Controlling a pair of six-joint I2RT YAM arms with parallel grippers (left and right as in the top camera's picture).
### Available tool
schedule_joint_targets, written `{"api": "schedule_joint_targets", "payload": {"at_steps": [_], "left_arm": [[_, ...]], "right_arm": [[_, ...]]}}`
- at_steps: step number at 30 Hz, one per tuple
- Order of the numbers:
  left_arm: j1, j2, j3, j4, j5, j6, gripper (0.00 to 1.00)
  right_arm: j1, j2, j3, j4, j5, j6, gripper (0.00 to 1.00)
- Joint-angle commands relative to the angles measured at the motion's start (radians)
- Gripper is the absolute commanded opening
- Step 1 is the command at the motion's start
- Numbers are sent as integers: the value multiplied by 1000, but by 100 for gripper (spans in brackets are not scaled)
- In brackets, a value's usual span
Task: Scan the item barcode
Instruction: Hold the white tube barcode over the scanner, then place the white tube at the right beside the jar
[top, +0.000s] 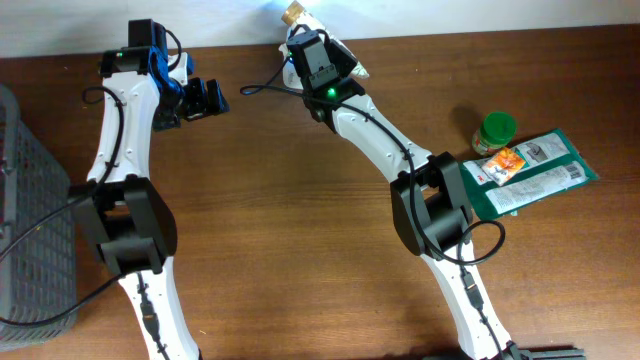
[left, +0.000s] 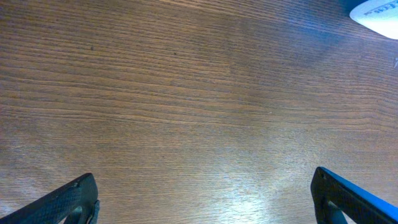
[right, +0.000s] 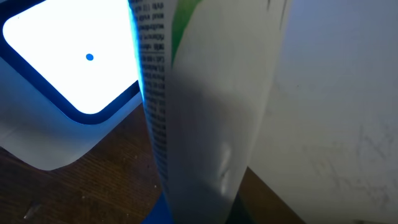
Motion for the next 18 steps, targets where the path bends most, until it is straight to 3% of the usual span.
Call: {"api": "schedule_joint_targets", "payload": {"at_steps": [1, 5, 8, 14, 18], "left_arm": [[7, 11, -3, -1, 1, -9, 99], [7, 11, -3, -1, 0, -9, 99], [7, 11, -3, -1, 1, -9, 99], [7, 11, -3, -1, 0, -9, 99], [7, 11, -3, -1, 0, -9, 99]], "right_arm": [[2, -13, 27, 19, 8, 8, 4], [4, -23, 27, 3, -16, 32, 4], [-1, -74, 27, -60, -85, 133, 4], [-47, -241, 27, -277, -398, 372, 4], [-130, -385, 27, -511, -652, 575, 4]]}}
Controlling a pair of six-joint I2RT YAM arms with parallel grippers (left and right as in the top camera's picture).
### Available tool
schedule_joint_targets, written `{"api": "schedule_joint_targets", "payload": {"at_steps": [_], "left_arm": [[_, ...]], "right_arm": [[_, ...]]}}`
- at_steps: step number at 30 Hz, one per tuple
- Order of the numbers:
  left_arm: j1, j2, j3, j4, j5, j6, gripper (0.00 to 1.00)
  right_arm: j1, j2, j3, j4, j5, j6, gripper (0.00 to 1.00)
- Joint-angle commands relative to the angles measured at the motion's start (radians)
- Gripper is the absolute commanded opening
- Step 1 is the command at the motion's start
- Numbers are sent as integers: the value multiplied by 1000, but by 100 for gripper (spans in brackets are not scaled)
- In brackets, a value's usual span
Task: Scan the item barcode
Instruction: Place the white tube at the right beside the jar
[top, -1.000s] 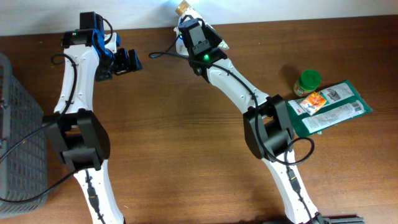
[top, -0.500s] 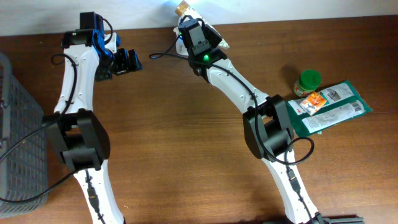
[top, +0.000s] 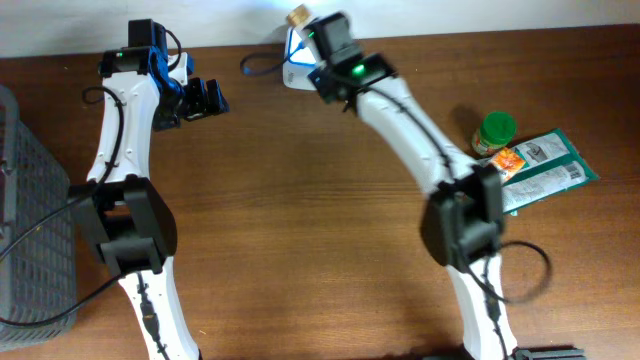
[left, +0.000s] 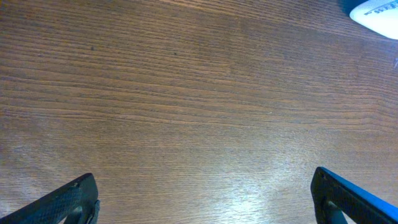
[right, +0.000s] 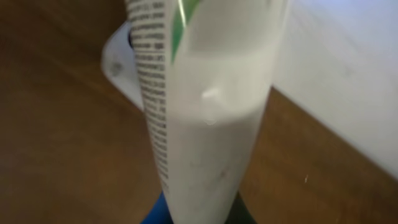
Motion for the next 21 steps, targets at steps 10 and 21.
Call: {"api": "schedule_joint_targets", "payload": {"at_steps": [10, 21], "left_arm": [[7, 11, -3, -1, 1, -9, 99], [7, 11, -3, -1, 1, -9, 99]], "right_arm": [[-370, -285, 11, -702, -357, 313, 4], [-500, -279, -291, -518, -368, 343, 4]]}}
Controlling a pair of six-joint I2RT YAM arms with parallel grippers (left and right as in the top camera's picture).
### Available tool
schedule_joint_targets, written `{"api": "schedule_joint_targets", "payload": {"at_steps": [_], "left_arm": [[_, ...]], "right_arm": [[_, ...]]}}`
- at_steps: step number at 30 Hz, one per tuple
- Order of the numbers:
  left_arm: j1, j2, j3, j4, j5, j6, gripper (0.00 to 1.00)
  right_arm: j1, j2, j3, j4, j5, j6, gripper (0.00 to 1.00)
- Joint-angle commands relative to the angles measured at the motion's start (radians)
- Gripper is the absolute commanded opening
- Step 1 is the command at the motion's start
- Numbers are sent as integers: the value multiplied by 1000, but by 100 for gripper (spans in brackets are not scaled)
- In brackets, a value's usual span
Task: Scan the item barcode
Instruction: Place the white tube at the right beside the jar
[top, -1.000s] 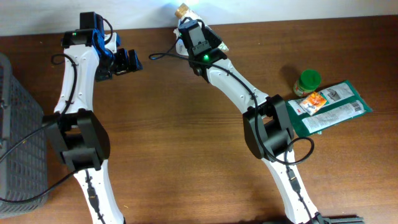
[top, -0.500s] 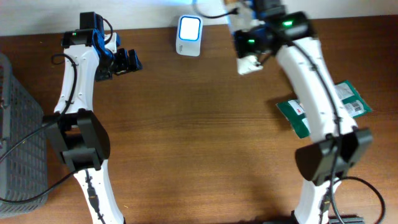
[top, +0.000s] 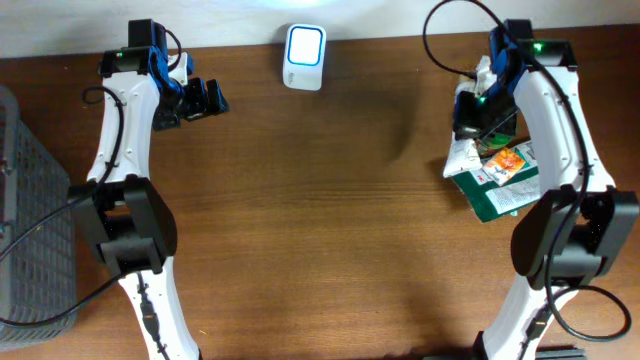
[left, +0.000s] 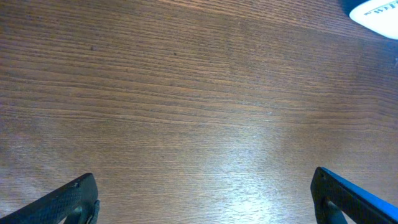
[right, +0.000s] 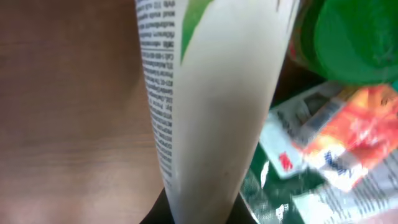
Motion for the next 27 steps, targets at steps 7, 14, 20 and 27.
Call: {"api": "schedule_joint_targets", "payload": {"at_steps": [7, 14, 20, 27], "left_arm": [[7, 11, -3, -1, 1, -9, 99], [7, 11, -3, -1, 1, -9, 99], [7, 11, -3, -1, 1, -9, 99], [7, 11, -3, -1, 1, -9, 99]], "right_arm": [[58, -8, -171, 177, -9, -91, 4], [27, -8, -314, 260, 63, -91, 4], [28, -8, -315, 249, 109, -87, 4], [-3, -8, -367, 268, 109, -87, 6]]}}
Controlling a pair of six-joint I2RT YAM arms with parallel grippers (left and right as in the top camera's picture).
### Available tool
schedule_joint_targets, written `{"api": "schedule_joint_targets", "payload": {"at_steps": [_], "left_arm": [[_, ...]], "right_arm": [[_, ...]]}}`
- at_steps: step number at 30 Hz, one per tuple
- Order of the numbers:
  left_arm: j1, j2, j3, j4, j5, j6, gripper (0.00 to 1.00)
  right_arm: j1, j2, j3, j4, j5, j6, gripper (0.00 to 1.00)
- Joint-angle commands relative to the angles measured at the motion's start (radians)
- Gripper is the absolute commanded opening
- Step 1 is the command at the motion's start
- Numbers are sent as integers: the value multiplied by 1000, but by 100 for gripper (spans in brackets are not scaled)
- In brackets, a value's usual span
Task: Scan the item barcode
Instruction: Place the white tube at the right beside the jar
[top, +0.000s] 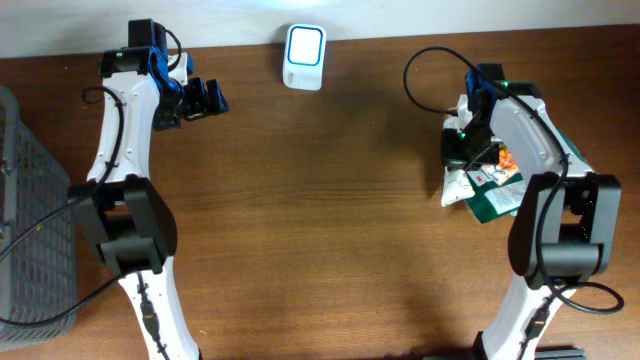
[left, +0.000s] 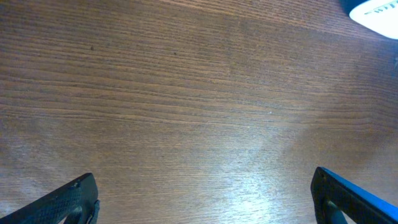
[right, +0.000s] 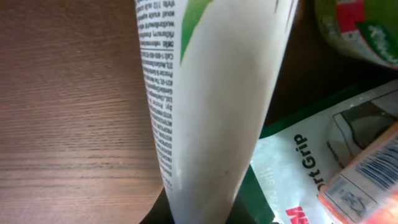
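Note:
The item is a white tube (right: 211, 93) with a green patch and a column of small print. My right gripper (right: 199, 211) is shut on it. In the overhead view the right gripper (top: 462, 150) holds the tube (top: 457, 184) low at the left edge of the pile of packets on the right. The white scanner (top: 305, 44) with its lit blue-rimmed face lies at the back middle, and its corner (left: 376, 9) shows in the left wrist view. My left gripper (top: 205, 100) hovers open at the back left over bare wood, fingertips (left: 71, 198) wide apart.
Green packets (top: 500, 197) lie under and beside the tube, one printed "Grip" (right: 305, 155). An orange packet (top: 508, 160) lies on them. A green-lidded jar (right: 357, 28) stands just behind. A grey mesh basket (top: 30, 220) stands at the left edge.
My right gripper has shifted a little left and nearer with the tube. It now sits lower and closer to the packets. The left arm has not moved.
My right gripper first held the tube right over the lit scanner at the back middle. Then it was still at the scanner with the tube turned. Then it was at the right, by the jar and packets. Now it holds the tube low against that pile.

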Motion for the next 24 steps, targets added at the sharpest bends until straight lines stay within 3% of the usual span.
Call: {"api": "schedule_joint_targets", "payload": {"at_steps": [1, 3, 5, 12, 18, 21, 23, 24], "left_arm": [[7, 11, -3, 0, 1, -9, 99], [7, 11, -3, 0, 1, -9, 99], [7, 11, -3, 0, 1, -9, 99], [7, 11, -3, 0, 1, -9, 99], [7, 11, -3, 0, 1, -9, 99], [7, 11, -3, 0, 1, -9, 99], [7, 11, -3, 0, 1, -9, 99], [7, 11, -3, 0, 1, -9, 99]], "right_arm": [[-26, -13, -27, 14, 17, -7, 11], [-29, -13, -27, 21, 17, -8, 36], [-29, -14, -25, 24, 16, -8, 49], [5, -114, 228, -175, 1, -38, 58], [98, -475, 349, -291, 2, -37, 65], [113, -628, 349, -342, 2, -34, 79], [116, -727, 348, -398, 2, -34, 98], [116, -771, 348, -421, 2, -34, 98]]}}
